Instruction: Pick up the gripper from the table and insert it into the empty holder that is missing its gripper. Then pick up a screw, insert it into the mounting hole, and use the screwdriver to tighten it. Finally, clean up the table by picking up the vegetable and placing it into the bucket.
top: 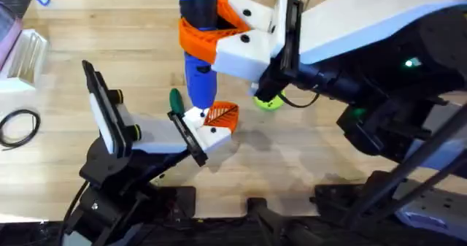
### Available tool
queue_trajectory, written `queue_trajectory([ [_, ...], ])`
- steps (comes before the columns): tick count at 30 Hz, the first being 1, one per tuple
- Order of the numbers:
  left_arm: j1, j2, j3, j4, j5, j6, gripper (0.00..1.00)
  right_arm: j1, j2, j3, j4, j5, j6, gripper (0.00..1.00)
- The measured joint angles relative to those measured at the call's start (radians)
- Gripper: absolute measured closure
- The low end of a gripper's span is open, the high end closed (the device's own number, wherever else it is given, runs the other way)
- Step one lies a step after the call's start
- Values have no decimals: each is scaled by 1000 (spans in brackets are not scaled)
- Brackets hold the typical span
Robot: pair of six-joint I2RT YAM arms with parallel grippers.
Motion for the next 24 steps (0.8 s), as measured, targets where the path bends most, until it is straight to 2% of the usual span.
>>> queue_trajectory([
  [24, 0, 0, 0, 0, 0, 0, 996, 8, 20, 0, -1, 0, 3, 978],
])
